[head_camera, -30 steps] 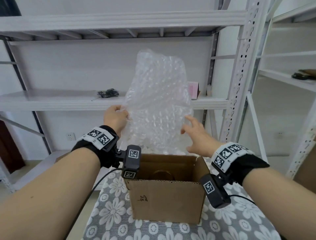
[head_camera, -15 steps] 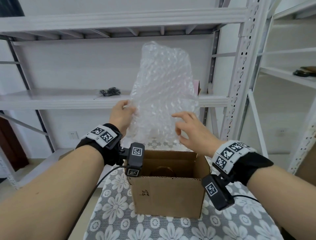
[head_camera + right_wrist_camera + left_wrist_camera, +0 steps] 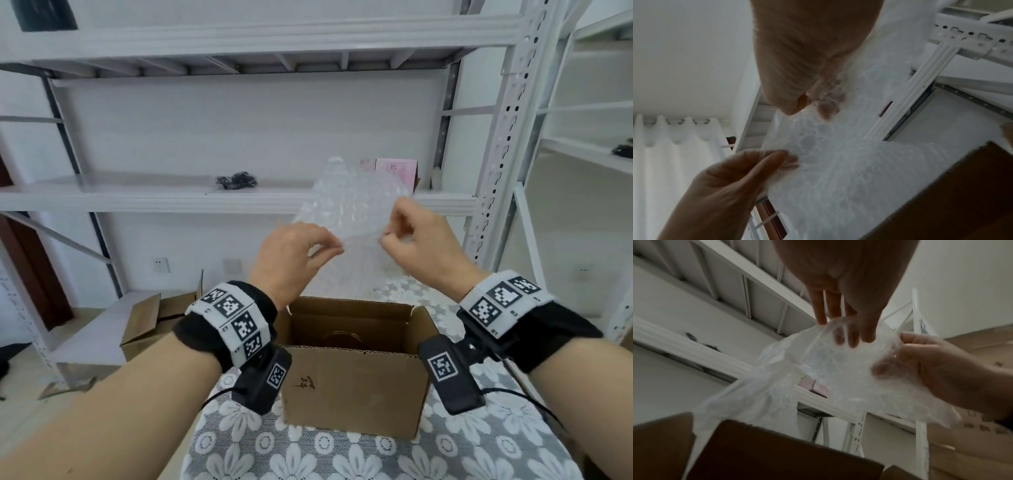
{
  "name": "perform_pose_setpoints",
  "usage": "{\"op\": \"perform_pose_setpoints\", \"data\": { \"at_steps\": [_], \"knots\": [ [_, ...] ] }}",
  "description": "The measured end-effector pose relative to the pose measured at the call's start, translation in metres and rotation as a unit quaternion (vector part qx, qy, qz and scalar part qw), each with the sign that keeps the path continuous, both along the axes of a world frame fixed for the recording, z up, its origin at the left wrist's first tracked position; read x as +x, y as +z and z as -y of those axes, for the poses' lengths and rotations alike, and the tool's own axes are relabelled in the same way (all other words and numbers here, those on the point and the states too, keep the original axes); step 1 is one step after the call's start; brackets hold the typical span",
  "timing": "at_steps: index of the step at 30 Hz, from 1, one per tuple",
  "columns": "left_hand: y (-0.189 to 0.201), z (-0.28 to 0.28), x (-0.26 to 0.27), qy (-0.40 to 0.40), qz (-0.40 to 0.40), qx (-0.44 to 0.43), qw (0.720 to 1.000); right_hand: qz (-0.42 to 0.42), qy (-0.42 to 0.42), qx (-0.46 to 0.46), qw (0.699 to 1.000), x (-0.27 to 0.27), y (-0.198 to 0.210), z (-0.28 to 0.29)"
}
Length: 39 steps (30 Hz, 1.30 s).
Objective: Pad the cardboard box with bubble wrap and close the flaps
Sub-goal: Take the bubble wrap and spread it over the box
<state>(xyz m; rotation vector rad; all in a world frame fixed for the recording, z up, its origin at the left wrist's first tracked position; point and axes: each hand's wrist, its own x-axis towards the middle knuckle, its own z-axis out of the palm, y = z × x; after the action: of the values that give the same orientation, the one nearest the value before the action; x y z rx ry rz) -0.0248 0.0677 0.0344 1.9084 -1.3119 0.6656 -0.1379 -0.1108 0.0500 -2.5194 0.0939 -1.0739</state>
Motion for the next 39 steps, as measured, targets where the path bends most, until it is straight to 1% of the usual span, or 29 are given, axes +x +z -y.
{"op": "perform_pose_setpoints", "data": {
  "at_steps": [2, 5, 6, 7, 9, 10, 13, 15, 16, 18, 21, 24, 25, 26, 27, 29, 31, 33, 35, 37, 39],
  "knots": [
    [0.007, 0.002, -0.005, -0.002, -0.024, 0.002, 1.0, -0.026, 0.035, -0.02, 0.999, -0.001, 0.005, -0.007],
    [0.018, 0.008, -0.01, -0.019, -0.021, 0.045, 0.999, -0.071, 0.047, -0.124, 0.989, 0.002, 0.013, -0.021],
    [0.021, 0.008, -0.01, -0.034, -0.028, 0.057, 0.997, -0.085, 0.045, -0.139, 0.986, 0.004, 0.016, -0.023],
    [0.023, 0.009, -0.01, -0.054, -0.043, 0.065, 0.995, -0.104, 0.047, -0.131, 0.985, 0.005, 0.02, -0.023],
    [0.027, 0.006, -0.01, -0.099, -0.097, 0.079, 0.987, -0.149, 0.071, -0.08, 0.983, 0.003, 0.027, -0.021],
    [0.029, 0.005, -0.01, -0.124, -0.134, 0.08, 0.98, -0.159, 0.095, -0.053, 0.981, 0.002, 0.029, -0.022],
    [0.033, 0.002, -0.012, -0.191, -0.227, 0.057, 0.953, -0.134, 0.19, 0.053, 0.971, -0.004, 0.03, -0.024],
    [0.033, 0.002, -0.013, -0.235, -0.286, 0.033, 0.928, -0.115, 0.251, 0.14, 0.951, -0.005, 0.028, -0.026],
    [0.031, 0.003, -0.013, -0.253, -0.317, 0.019, 0.914, -0.107, 0.266, 0.162, 0.944, -0.004, 0.027, -0.026],
    [0.027, 0.006, -0.012, -0.273, -0.362, -0.009, 0.891, -0.093, 0.279, 0.187, 0.937, -0.002, 0.024, -0.027],
    [0.023, 0.012, -0.01, -0.286, -0.404, -0.048, 0.868, -0.067, 0.273, 0.225, 0.933, 0.003, 0.02, -0.027],
    [0.021, 0.015, -0.008, -0.328, -0.442, -0.067, 0.832, -0.043, 0.265, 0.256, 0.929, 0.006, 0.017, -0.028],
    [0.021, 0.016, -0.007, -0.339, -0.451, -0.07, 0.823, -0.036, 0.262, 0.265, 0.927, 0.006, 0.016, -0.028],
    [0.022, 0.016, -0.007, -0.341, -0.454, -0.069, 0.82, -0.034, 0.26, 0.272, 0.926, 0.007, 0.015, -0.028],
    [0.022, 0.016, -0.006, -0.337, -0.451, -0.063, 0.824, -0.036, 0.258, 0.282, 0.924, 0.007, 0.014, -0.027],
    [0.025, 0.014, -0.004, -0.312, -0.434, -0.038, 0.844, -0.051, 0.25, 0.299, 0.919, 0.007, 0.014, -0.023],
    [0.028, 0.012, -0.002, -0.269, -0.408, -0.006, 0.873, -0.058, 0.232, 0.31, 0.92, 0.007, 0.014, -0.018],
    [0.027, 0.011, 0.003, -0.21, -0.366, 0.02, 0.907, -0.053, 0.216, 0.323, 0.92, 0.007, 0.014, -0.011],
    [0.026, 0.011, 0.004, -0.163, -0.33, 0.031, 0.929, -0.048, 0.201, 0.335, 0.919, 0.008, 0.013, -0.004],
    [0.025, 0.011, 0.005, -0.143, -0.328, 0.027, 0.934, -0.05, 0.19, 0.34, 0.92, 0.009, 0.011, 0.003],
    [0.025, 0.011, 0.005, -0.147, -0.344, 0.025, 0.927, -0.048, 0.183, 0.335, 0.923, 0.01, 0.009, 0.007]
  ]
}}
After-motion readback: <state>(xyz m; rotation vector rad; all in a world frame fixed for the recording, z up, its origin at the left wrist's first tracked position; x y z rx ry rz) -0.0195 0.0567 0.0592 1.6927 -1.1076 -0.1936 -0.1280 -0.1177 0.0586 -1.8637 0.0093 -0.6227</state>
